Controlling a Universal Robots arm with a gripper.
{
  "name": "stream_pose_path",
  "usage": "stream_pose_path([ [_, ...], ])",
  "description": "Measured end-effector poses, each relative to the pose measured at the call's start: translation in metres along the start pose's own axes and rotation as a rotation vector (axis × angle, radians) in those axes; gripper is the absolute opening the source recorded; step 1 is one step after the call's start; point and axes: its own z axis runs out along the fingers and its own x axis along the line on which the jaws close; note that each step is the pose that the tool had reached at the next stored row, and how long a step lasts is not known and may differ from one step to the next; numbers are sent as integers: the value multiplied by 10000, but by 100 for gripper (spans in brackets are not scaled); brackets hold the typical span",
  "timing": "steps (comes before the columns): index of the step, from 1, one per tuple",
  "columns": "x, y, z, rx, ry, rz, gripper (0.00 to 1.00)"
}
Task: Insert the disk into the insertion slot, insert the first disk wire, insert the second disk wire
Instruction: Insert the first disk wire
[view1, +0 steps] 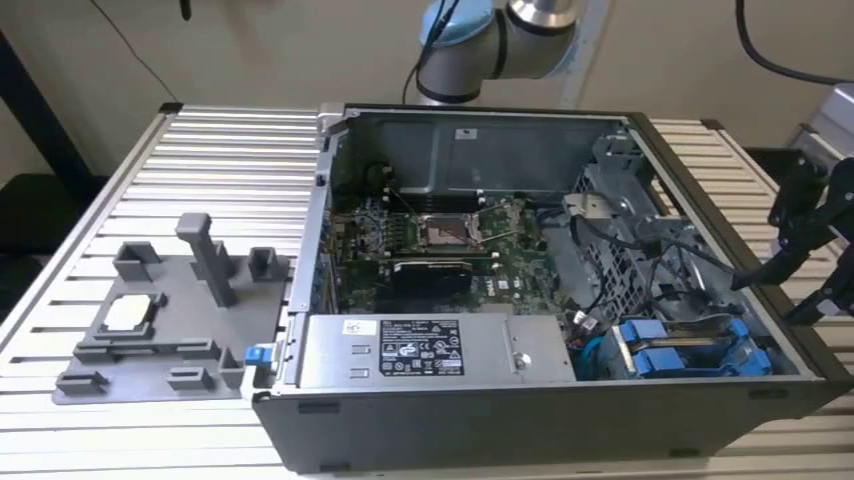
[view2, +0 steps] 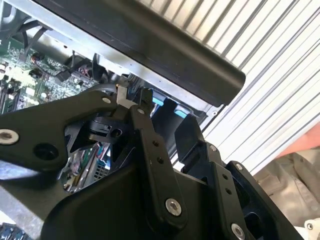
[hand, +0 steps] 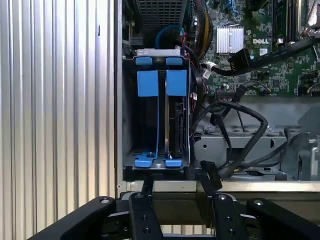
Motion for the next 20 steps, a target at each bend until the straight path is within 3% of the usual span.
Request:
stream_pose_path([
  [9,-52,-5,-48,0,-12,-28,47],
  [13,-53,-6,-49,21,-21,-683,47],
  [20,-58,28,-47,110,-307,-976,47],
])
